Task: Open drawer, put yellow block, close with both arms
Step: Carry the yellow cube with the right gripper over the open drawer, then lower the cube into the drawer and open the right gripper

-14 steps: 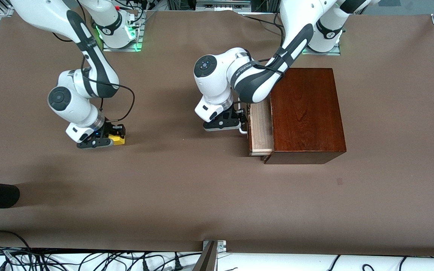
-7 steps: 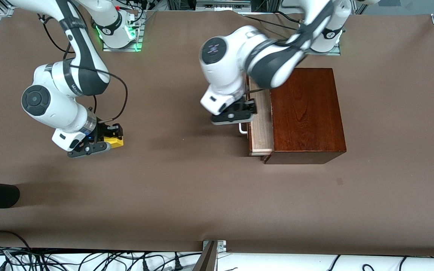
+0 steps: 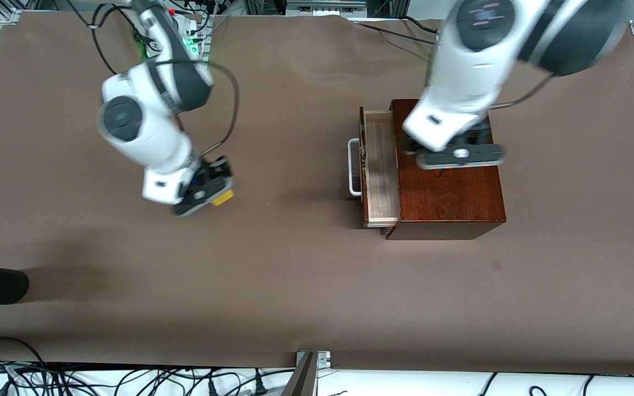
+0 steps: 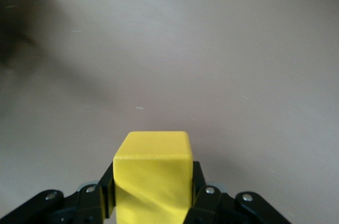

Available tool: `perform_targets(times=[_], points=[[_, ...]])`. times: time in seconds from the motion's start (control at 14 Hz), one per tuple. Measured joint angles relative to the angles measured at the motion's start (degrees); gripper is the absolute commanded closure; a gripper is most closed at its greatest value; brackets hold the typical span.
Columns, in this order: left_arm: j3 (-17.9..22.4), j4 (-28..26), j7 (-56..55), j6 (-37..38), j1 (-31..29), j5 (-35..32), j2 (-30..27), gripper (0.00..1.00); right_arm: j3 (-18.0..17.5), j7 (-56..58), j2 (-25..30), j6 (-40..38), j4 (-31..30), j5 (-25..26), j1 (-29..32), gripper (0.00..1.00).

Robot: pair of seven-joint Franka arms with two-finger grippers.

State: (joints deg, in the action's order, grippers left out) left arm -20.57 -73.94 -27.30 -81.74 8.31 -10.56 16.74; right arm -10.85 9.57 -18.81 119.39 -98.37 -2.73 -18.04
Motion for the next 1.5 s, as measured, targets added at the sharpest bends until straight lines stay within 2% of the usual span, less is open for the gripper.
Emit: perform_targets(times=[0.29,0.36,0.5,0.64,0.79,0.93,1.21,1.5], points=[[0.50,-0.23,20.23,1.05,-15.19,7.79,-1.95,0.00,-0.22,-0.13,-1.77,-0.08,5.76,2.66,-12.54,1.00],[1.31,-0.44,23.30,1.02,-17.15,8.86,-2.18,0.00,-0.27,-0.12,-2.98,-0.07,7.27,4.32,-15.56,1.00],[5.21,-3.32,25.84,-0.36,-16.23,9.34,-4.56,0.00,-0.22,-0.21,-7.47,-0.03,12.67,8.55,-22.23,1.00],[10.63,-9.77,25.97,-4.49,-11.94,9.35,-9.54,0.00,-0.03,-0.40,-13.26,-0.12,19.98,11.36,-27.57,1.00],[14.34,-16.04,25.97,-8.50,-9.48,9.35,-14.36,0.00,0.17,-0.33,-18.63,-0.41,26.98,12.93,-30.82,1.00],[16.73,-19.28,25.96,-9.96,-8.57,9.35,-16.72,0.00,0.30,-0.06,-21.77,-0.68,31.28,14.24,-32.84,1.00],[18.12,-22.41,25.88,-10.69,-8.31,9.35,-17.28,0.00,0.36,3.57,-23.79,-0.82,33.29,17.96,-34.95,1.00],[18.16,-22.46,25.91,-10.94,-8.23,9.35,-17.49,0.00,0.39,9.59,-24.62,-0.74,33.31,18.74,-35.57,1.00]])
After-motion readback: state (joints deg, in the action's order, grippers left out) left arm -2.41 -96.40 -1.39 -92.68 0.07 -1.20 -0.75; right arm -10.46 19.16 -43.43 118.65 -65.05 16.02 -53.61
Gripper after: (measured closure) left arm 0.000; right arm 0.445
